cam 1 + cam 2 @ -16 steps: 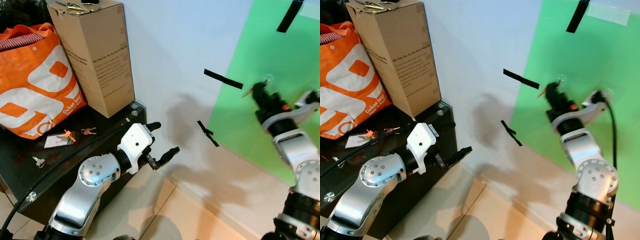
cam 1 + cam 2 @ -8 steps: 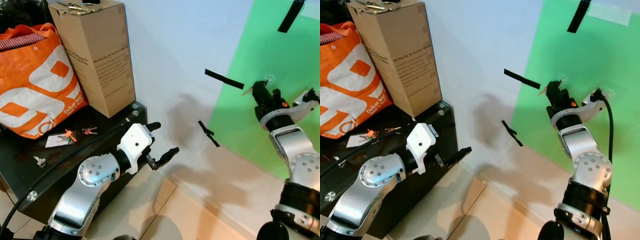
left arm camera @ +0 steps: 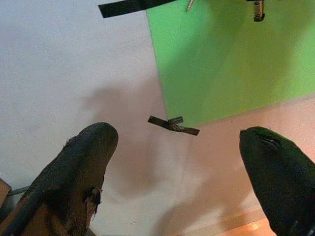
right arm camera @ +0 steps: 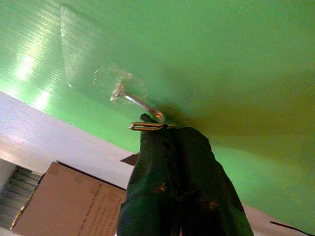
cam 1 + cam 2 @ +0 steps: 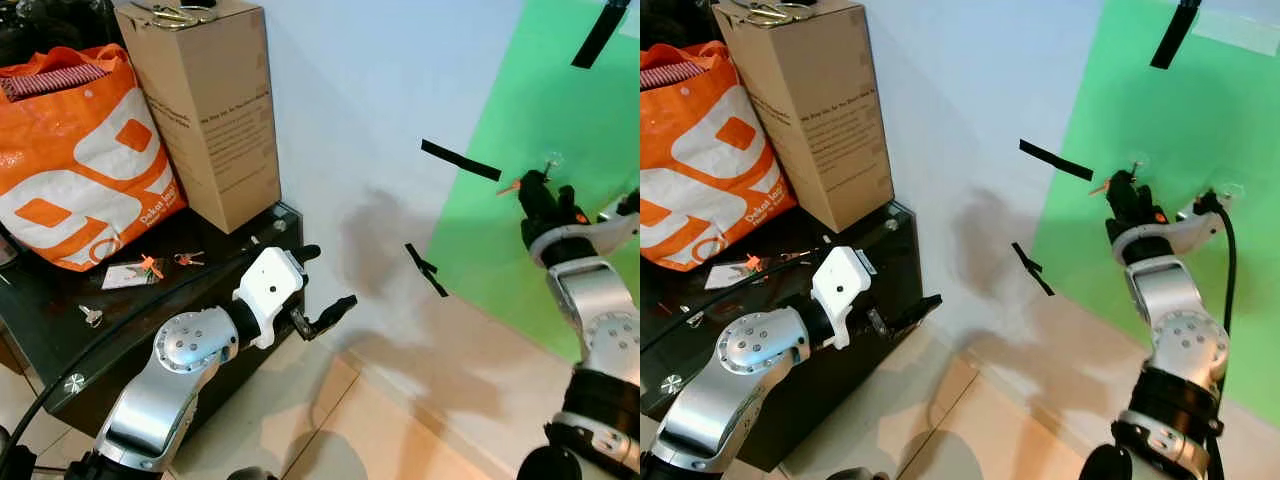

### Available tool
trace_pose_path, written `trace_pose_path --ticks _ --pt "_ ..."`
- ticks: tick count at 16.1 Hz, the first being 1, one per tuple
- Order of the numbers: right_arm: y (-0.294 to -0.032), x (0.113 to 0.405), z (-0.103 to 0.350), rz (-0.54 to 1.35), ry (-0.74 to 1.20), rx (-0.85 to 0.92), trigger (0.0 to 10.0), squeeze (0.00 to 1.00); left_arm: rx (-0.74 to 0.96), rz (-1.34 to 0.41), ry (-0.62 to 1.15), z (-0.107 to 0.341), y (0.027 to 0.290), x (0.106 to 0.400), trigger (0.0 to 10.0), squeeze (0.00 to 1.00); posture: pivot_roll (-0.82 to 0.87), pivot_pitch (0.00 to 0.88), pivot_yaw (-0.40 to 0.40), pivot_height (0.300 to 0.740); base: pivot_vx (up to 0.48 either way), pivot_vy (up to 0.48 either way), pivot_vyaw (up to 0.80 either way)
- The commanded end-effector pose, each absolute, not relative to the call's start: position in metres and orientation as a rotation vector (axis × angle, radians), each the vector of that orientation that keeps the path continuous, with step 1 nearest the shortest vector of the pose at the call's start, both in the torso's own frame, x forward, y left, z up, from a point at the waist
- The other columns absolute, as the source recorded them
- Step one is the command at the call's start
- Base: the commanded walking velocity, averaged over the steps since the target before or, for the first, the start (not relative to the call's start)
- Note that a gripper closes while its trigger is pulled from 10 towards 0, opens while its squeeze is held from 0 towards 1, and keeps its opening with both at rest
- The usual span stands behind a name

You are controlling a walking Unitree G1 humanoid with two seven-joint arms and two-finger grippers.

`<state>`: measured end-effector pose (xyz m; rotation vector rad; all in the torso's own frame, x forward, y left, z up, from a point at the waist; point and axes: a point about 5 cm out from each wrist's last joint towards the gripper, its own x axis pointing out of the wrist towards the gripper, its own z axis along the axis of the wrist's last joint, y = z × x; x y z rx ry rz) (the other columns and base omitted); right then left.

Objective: Hang keys on a hook

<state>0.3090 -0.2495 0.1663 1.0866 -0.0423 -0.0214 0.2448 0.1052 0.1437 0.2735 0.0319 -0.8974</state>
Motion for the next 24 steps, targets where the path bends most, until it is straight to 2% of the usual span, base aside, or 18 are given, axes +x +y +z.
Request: trace_pose_path --ticks 1,4,8,17,24 --pt "-0.255 0.305 0.172 -0.020 -0.074 1.054 10.0 0.00 0.276 -0.908 0.031 0.145 0.105 0.246 10.0 0.00 -0.01 0.000 0.023 0.740 0.000 0.000 0.00" --pt "-0.239 0.303 0.188 0.112 -0.110 0.973 10.0 0.00 0.278 -0.914 0.025 0.146 0.103 0.247 10.0 0.00 -0.01 0.000 0.028 0.740 0.000 0.000 0.00" --pt "-0.240 0.303 0.191 0.115 -0.127 0.968 10.0 0.00 0.276 -0.915 0.023 0.147 0.102 0.246 10.0 0.00 -0.01 0.000 0.024 0.740 0.000 0.000 0.00" --pt "-0.264 0.296 0.174 -0.038 -0.144 1.108 10.0 0.00 0.277 -0.918 0.023 0.148 0.102 0.247 10.0 0.00 -0.01 0.000 0.026 0.740 0.000 0.000 0.00" --pt "-0.273 0.285 0.167 -0.091 -0.188 1.197 10.0 0.00 0.282 -0.919 0.019 0.149 0.103 0.248 10.0 0.00 -0.01 0.000 0.026 0.740 0.000 0.000 0.00"
